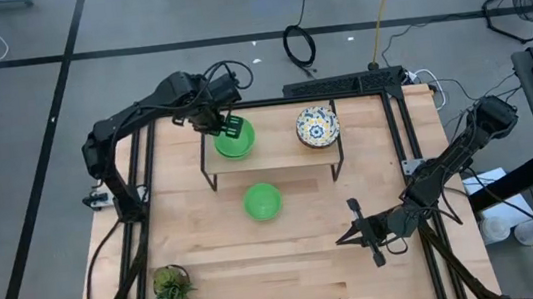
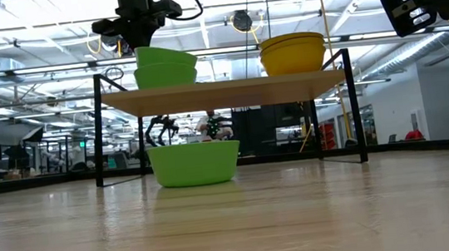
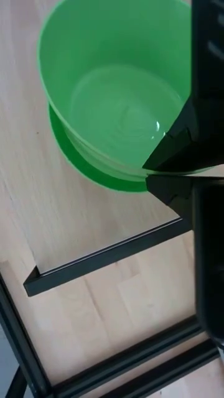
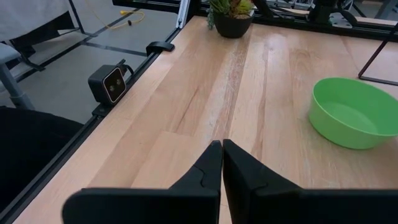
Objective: Pick & Place Mini bowls
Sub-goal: Stack the bottom green bowl on top of the green bowl on the shelf, then stack the green bowl on top of the green bowl on the shelf
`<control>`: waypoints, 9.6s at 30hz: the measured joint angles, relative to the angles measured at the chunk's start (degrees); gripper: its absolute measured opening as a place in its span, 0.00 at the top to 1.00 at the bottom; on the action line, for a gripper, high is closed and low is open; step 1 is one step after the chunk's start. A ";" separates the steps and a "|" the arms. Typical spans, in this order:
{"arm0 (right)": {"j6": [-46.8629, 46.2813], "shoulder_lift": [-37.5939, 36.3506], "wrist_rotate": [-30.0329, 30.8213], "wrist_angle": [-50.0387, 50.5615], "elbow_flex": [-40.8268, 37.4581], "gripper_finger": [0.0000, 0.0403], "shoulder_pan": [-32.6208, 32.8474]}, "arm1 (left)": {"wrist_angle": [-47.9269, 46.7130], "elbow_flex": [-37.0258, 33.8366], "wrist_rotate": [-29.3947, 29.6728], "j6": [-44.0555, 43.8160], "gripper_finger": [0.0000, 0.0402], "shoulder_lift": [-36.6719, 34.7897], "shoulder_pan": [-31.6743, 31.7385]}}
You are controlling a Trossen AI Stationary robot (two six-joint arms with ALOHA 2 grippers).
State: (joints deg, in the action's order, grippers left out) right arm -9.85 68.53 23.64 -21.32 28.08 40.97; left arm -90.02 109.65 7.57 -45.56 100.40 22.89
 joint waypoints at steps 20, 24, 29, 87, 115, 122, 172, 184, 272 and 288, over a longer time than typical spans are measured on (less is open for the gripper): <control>-1.07 0.00 0.00 0.44 0.00 1.00 0.00 | 0.00 0.00 0.49 0.88 0.98 0.00 0.01; -1.07 0.00 0.00 0.44 0.00 1.00 0.01 | 0.00 0.00 0.48 1.33 0.97 0.00 0.01; -1.62 0.00 0.00 0.63 0.00 1.00 0.00 | 0.01 0.00 0.47 1.95 0.98 0.00 0.27; -2.80 0.00 0.04 0.67 -0.01 1.00 0.00 | 3.07 0.24 -0.08 9.47 0.53 -10.46 -3.98; -2.78 -0.02 0.20 0.59 -0.02 1.00 0.00 | 9.72 0.26 13.82 15.10 0.52 6.93 -45.08; -2.78 -0.02 0.21 0.61 -0.02 1.00 0.00 | 9.86 0.22 12.73 17.24 0.52 14.70 -45.41; -2.53 -0.02 0.07 0.63 -0.02 1.00 0.00 | 39.88 -20.59 -11.61 27.04 0.52 19.02 -35.29; -2.53 0.00 0.11 0.65 -0.02 1.00 0.00 | 39.98 -20.55 -17.36 23.38 0.52 16.70 -38.76; -1.46 -0.02 0.24 0.39 -0.02 1.00 -0.15 | 40.59 -48.72 -0.50 -31.25 0.52 -2.54 -41.74; -1.46 0.00 0.26 0.39 -0.02 1.00 -0.15 | 40.57 -48.72 -0.52 -31.45 0.52 -2.54 -39.62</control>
State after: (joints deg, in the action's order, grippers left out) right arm -11.31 68.53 23.90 -20.93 28.05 40.82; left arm -49.45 60.93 7.05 -77.01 97.86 -16.73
